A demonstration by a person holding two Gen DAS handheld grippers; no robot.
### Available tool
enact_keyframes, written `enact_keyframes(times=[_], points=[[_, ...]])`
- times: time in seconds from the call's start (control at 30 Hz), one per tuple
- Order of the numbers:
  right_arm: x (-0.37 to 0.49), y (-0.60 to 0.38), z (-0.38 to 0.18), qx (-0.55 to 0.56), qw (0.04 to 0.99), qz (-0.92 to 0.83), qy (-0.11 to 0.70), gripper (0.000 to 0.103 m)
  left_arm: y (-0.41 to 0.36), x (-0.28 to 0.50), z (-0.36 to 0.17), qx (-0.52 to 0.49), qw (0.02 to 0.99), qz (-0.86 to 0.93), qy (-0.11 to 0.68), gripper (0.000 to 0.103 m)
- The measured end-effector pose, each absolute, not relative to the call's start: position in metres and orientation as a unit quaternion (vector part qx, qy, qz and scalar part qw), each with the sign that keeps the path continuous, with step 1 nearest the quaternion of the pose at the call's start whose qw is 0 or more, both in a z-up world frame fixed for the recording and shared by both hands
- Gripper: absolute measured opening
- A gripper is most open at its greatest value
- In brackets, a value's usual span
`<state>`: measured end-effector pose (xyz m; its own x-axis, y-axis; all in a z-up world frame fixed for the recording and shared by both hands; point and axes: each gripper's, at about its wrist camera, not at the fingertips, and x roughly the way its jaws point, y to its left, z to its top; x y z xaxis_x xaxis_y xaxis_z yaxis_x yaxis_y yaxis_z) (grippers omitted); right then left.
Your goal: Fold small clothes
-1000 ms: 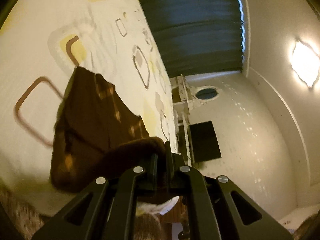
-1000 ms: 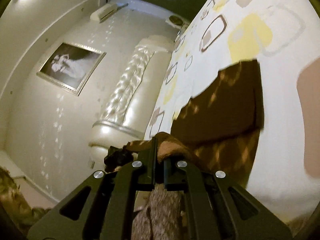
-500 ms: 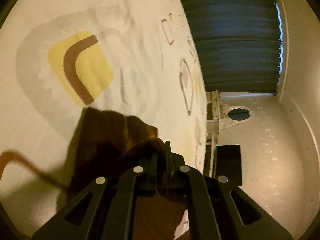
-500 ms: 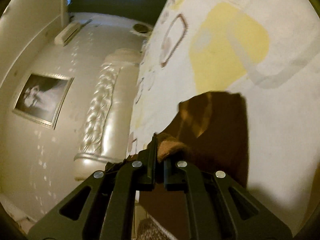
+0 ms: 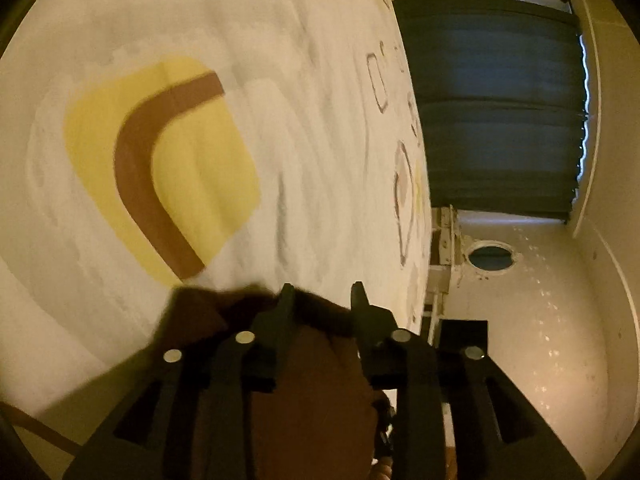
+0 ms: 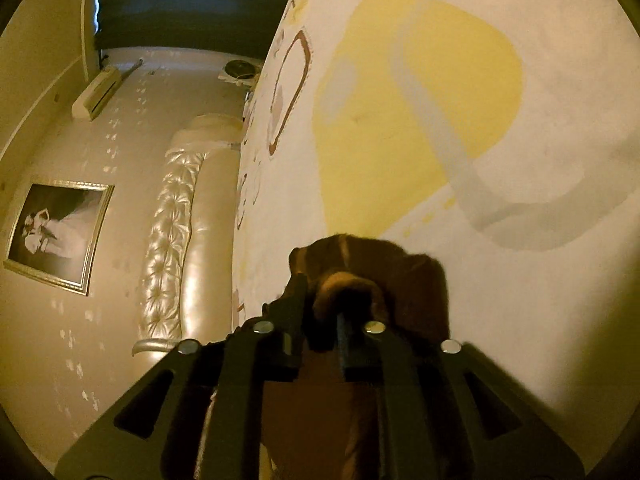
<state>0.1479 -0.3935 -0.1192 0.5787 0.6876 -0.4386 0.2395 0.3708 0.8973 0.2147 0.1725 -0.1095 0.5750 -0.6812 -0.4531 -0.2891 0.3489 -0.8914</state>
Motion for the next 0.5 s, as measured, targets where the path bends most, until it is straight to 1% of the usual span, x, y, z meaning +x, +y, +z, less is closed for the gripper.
enact_keyframes(times=[0.03,0.07,0.1,0.17,0.23,0.27,0.3,0.33,0.4,0.5], points=[[0.148,-0.395,-0.12,0.541,0.707,0.156,0.427,0.02,0.176,0.215,-0.111,-0.547,0.699,-0.134,0.441,0.031],[0.147,-0.396,-0.119,0.544,0.708,0.156,0.422,0.023,0.179,0.213,-0.111,-0.543,0.702,-0.127,0.443,0.033],[0.146,-0.397,-0.119,0.548,0.709,0.156,0.416,0.028,0.183,0.212,-0.111,-0.54,0.704,-0.12,0.446,0.034],[0.145,-0.4,-0.114,0.546,0.718,0.146,0.406,0.036,0.192,0.208,-0.111,-0.536,0.706,-0.113,0.448,0.035],[0.139,-0.406,-0.106,0.543,0.729,0.138,0.394,0.041,0.201,0.201,-0.109,-0.53,0.709,-0.108,0.452,0.038],[0.135,-0.408,-0.102,0.542,0.731,0.134,0.392,0.046,0.205,0.197,-0.108,-0.525,0.709,-0.113,0.457,0.041],[0.127,-0.411,-0.096,0.54,0.735,0.132,0.388,0.05,0.206,0.194,-0.106,-0.517,0.712,-0.12,0.46,0.047],[0.119,-0.412,-0.091,0.536,0.739,0.132,0.387,0.051,0.209,0.184,-0.101,-0.504,0.719,-0.131,0.461,0.049],[0.101,-0.413,-0.083,0.517,0.749,0.129,0.393,0.055,0.21,0.17,-0.094,-0.475,0.731,-0.144,0.469,0.062],[0.062,-0.411,-0.076,0.494,0.756,0.124,0.41,0.057,0.212,0.129,-0.095,-0.447,0.732,-0.164,0.488,0.067]])
